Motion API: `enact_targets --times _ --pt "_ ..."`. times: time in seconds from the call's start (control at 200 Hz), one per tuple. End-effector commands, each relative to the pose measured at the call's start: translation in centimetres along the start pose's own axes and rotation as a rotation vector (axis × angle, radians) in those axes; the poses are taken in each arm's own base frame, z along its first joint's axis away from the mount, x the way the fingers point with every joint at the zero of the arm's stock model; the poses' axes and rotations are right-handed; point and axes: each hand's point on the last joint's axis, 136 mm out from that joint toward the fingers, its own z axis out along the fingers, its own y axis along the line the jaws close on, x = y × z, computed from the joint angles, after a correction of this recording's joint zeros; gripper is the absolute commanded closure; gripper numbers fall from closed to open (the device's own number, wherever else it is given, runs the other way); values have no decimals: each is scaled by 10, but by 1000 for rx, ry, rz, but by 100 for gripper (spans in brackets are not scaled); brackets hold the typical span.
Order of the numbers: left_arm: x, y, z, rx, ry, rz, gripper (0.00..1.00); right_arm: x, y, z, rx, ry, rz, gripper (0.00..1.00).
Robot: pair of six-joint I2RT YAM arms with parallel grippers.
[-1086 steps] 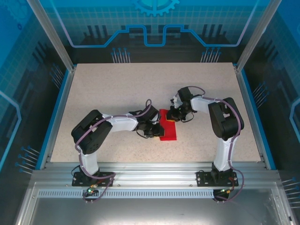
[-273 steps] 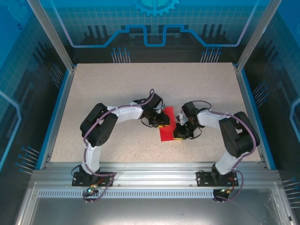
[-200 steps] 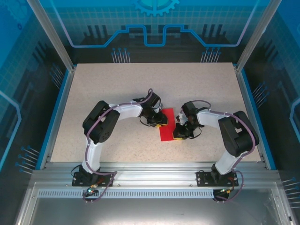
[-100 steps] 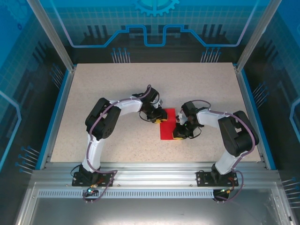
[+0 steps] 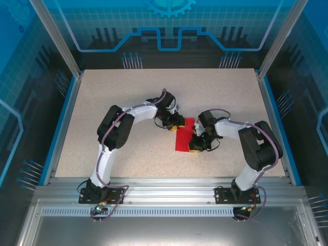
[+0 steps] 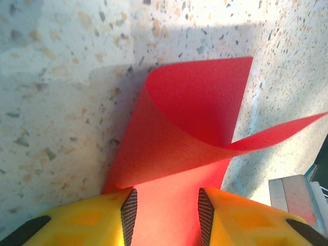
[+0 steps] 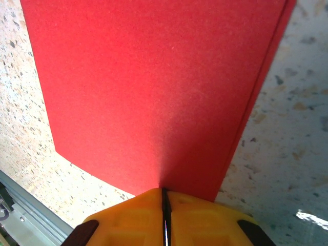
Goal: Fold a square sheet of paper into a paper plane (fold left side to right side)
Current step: First fold in half a square sheet of paper at the center of the table.
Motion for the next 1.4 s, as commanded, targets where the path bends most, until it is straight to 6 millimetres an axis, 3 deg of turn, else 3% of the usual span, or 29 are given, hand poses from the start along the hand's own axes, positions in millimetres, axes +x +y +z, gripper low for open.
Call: enact_targets --times 0.0,0.155,0.365,0.55,0.69,1.05,1.396 --pt "-41 21 -11 -34 -103 -35 57 30 -52 16 225 98 59 90" --pt "-50 7 -33 -11 -144 -2 57 29 -52 16 226 96 64 90" --pt "-24 -9 -61 41 -171 38 60 27 -51 16 226 89 65 90" --pt "12 -32 -47 79 -109 94 64 27 -52 16 233 94 60 90" --pt "18 -46 -31 88 -93 122 66 26 -52 15 233 92 61 90" --pt "-6 -26 13 10 -46 101 66 26 -51 15 238 97 54 90" --pt "-30 14 18 -84 -104 68 65 28 -51 15 247 114 48 90"
